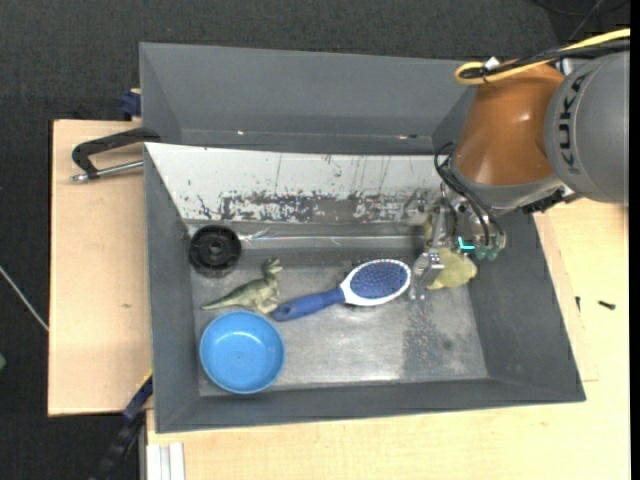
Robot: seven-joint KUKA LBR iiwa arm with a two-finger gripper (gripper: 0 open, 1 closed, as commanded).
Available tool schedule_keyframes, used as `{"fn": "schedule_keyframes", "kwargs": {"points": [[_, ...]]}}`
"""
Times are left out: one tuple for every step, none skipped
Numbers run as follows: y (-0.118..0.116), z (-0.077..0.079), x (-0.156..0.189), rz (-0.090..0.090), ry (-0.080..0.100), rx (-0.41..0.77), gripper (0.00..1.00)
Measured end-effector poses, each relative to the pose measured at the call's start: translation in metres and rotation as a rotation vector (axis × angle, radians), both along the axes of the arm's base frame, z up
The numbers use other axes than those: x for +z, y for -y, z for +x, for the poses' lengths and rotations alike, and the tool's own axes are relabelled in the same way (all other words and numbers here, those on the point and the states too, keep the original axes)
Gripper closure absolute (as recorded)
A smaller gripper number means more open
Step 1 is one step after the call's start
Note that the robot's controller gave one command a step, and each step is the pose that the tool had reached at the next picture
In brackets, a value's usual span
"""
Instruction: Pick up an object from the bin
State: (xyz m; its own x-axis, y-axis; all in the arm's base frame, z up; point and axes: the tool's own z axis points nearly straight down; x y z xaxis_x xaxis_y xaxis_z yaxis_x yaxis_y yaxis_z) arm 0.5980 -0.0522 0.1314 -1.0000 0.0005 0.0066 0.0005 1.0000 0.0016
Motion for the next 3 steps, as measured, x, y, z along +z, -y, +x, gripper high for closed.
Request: {"fn": "schedule_keyframes", "kwargs": {"points": [[-0.006,-0.008,-0.055,0.001,0.003,0.111,0.0],[-0.006,-0.006,-0.052,0.0,0.007,0.111,1.0],[-0.013,-0.017,0.075,-0.002,0.02,0.139,1.0]]}}
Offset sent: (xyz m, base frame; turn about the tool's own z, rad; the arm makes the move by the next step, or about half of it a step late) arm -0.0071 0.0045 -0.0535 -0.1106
